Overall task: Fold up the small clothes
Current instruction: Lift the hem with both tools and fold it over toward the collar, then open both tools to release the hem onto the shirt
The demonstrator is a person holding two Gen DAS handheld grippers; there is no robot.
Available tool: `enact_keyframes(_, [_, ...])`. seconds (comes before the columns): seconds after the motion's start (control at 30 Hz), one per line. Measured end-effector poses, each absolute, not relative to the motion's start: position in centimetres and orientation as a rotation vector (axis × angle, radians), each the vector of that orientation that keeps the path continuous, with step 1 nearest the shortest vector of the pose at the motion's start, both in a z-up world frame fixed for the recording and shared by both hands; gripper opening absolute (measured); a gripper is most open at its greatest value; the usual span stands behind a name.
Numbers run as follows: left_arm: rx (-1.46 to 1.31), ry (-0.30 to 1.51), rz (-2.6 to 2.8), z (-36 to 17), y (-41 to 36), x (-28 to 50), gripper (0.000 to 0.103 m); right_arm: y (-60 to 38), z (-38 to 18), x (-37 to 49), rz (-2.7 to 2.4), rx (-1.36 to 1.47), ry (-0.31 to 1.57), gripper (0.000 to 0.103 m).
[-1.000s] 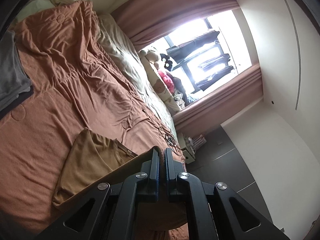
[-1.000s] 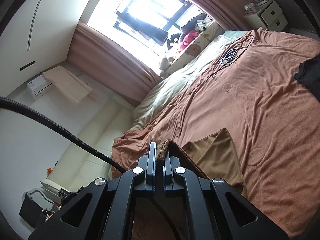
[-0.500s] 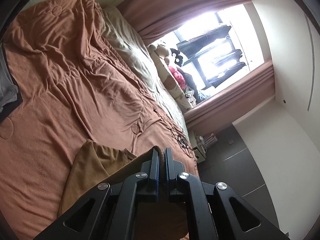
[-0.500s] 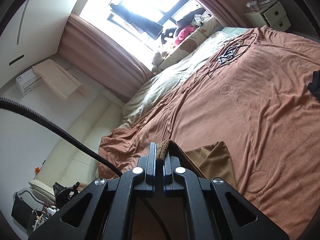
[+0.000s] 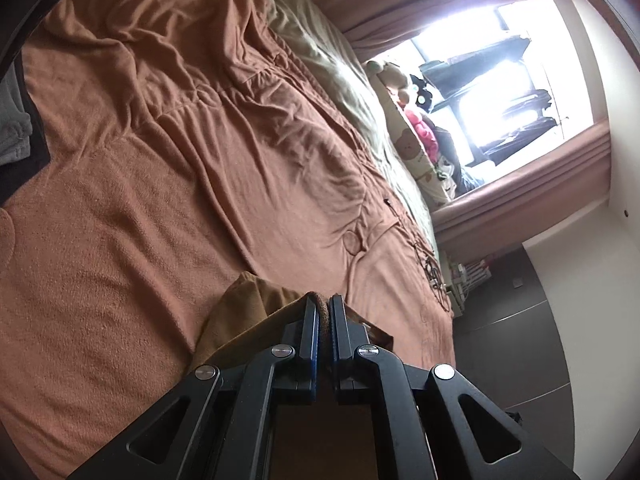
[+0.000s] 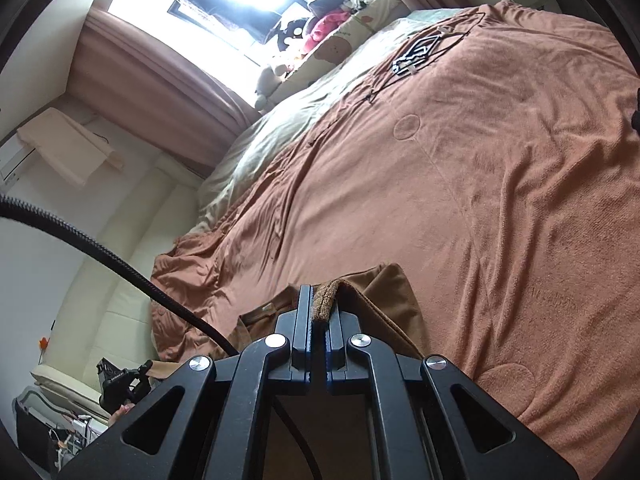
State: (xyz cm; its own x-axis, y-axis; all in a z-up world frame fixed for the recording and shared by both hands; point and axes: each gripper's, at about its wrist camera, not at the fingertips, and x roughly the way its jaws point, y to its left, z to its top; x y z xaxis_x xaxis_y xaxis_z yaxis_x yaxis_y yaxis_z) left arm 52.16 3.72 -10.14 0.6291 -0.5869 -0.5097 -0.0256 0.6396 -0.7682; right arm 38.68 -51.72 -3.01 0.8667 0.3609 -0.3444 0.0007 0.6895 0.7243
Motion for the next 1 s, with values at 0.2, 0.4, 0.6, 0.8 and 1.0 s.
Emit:
enact_keyframes(0.2, [-0.795, 0.899, -0.311, -12.8, 3.0, 55.3, 0.004, -51.7, -3.7, 42.1, 0.183, 0.786, 0.553, 0.001])
enact_keyframes(0.4, [-0.79, 0.934, -0.256, -14.7, 3.0, 57.9, 0.004, -51.7, -3.7, 44.6, 0.15, 0.792, 0.584, 0.001])
enact_keyframes(0.6, [-0.756, 0.962, -0.211, -15.3, 2.3, 59.5, 0.005, -50.8, -2.9, 46.8, 0.098, 0.742, 0.613, 0.001])
enact_keyframes(0.8, [-0.671, 1.023, -0.158, -15.1, 2.1, 60.3, 0.016, -48.7, -1.6, 48.2, 0.057, 0.624, 0.686, 0.023])
enact_keyframes(1.0, [-0.469, 1.027, -0.211, -13.0, 0.5, 59.3, 0.063, -48.5, -0.1, 45.6, 0.049, 0.57, 0.658, 0.092])
